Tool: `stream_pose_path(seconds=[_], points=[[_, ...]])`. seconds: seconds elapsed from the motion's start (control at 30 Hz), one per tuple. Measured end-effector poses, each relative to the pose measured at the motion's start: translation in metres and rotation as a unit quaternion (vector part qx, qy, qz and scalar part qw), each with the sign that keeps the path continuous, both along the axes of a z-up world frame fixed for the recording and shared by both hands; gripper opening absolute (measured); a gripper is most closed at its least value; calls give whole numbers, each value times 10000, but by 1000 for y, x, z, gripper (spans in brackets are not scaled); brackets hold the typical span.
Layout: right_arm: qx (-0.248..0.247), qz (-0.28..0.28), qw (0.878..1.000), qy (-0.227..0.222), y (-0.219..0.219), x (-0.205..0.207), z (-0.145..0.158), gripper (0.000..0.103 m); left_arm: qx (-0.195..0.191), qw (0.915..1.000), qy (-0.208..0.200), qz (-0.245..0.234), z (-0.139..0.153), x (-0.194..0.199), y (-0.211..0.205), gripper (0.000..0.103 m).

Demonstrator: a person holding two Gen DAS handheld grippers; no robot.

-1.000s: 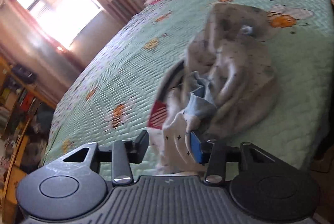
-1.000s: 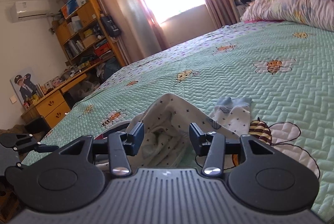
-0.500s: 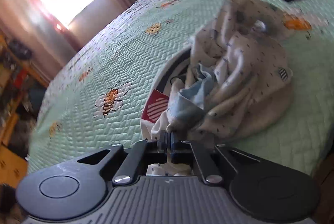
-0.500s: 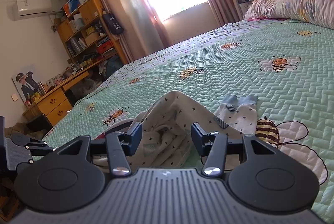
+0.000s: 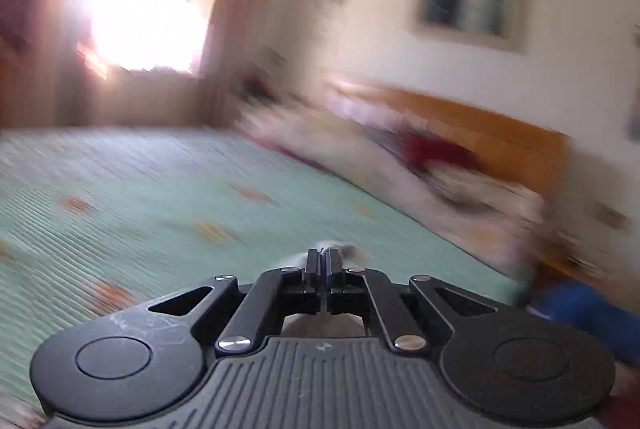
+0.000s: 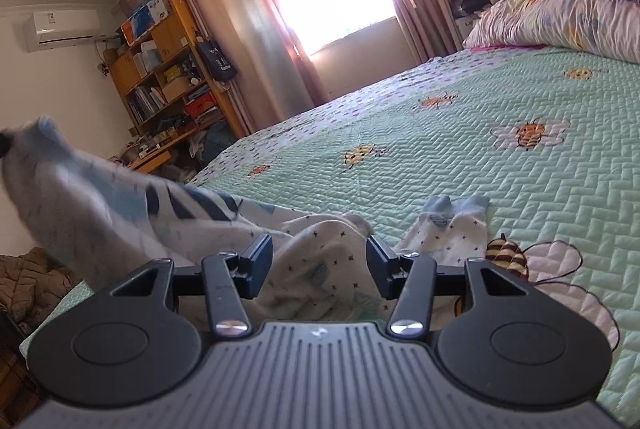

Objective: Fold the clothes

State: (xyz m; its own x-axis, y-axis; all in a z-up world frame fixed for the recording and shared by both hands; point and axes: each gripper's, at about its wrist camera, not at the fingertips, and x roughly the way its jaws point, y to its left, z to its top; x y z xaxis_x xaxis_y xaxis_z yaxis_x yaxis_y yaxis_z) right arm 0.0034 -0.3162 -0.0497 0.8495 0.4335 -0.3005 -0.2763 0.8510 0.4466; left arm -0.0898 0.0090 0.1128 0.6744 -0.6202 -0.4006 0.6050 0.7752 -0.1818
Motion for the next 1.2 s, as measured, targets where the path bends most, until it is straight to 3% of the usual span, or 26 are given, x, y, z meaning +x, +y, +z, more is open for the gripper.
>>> stream_pose_path(seconds=[0.1, 0.27, 0.43, 0.63, 0.83, 0.9, 0.93, 0.97, 1.07, 1.2], points=[[100, 56, 9999, 102, -1, 1, -3, 54, 803, 9938, 642, -427, -51, -2, -45, 2], [146, 110, 9996, 236, -10, -8, -4, 55, 1008, 9851, 1384, -181, -105, 21, -58, 2], [397, 326, 9969, 589, -18, -9, -14, 58, 585, 9899, 1279, 156, -89, 27, -30, 2], [1079, 808, 9868, 897, 2, 37, -17, 60, 496, 9909, 1200, 340, -79, 14, -15, 2], [574, 568, 9818, 1721, 39, 92, -34, 60, 328, 9913, 1206, 417, -82, 9, -10, 2], [637, 680, 9784, 1846, 45, 105, -44, 45, 220, 9913, 1209, 468, -82, 14, 2, 2], [695, 687, 9769, 1900, 46, 110, -48, 14, 172, 9914, 1193, 510, -81, 16, 7, 2], [698, 687, 9773, 1880, 48, 115, -50, 2, 82, 9917, 1156, 565, -78, 15, 13, 2], [704, 750, 9844, 1429, 51, 124, -34, 2, -223, 9917, 1030, 739, -67, 13, 32, 2], [1338, 769, 9880, -68, 24, 117, 38, 2, -399, 9925, 876, 759, -57, 8, 44, 2]])
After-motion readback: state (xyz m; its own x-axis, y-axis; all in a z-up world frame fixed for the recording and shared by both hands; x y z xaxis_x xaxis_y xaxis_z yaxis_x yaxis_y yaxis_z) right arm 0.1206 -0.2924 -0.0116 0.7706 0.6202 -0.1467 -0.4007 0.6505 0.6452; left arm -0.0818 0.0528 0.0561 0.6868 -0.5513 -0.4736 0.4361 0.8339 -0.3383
